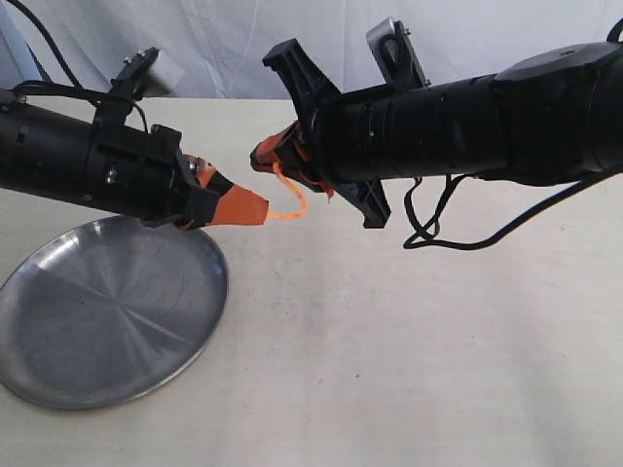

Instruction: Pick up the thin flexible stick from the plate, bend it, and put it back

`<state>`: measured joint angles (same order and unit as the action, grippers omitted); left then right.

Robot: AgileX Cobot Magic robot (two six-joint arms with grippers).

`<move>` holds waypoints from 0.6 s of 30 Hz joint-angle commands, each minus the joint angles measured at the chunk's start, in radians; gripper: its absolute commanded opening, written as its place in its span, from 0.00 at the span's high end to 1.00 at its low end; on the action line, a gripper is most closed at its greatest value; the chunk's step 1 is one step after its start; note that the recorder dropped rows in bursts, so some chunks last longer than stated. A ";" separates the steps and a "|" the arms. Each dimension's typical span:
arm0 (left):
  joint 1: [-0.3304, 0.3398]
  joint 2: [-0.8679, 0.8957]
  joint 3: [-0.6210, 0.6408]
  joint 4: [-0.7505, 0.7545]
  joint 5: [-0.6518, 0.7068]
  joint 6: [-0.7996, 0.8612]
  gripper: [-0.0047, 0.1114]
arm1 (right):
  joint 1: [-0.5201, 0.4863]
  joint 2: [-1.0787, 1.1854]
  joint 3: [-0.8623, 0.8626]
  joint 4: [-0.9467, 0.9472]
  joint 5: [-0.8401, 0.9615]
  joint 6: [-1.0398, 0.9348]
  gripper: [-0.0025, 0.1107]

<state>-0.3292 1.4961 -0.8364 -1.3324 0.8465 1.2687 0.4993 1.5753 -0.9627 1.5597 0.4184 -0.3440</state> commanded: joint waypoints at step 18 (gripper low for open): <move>-0.002 -0.007 -0.012 -0.088 -0.009 0.014 0.96 | 0.012 0.006 0.013 -0.074 0.038 -0.031 0.98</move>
<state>-0.3292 1.4961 -0.8364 -1.3426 0.8421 1.2770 0.4993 1.5753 -0.9622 1.5061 0.4168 -0.3678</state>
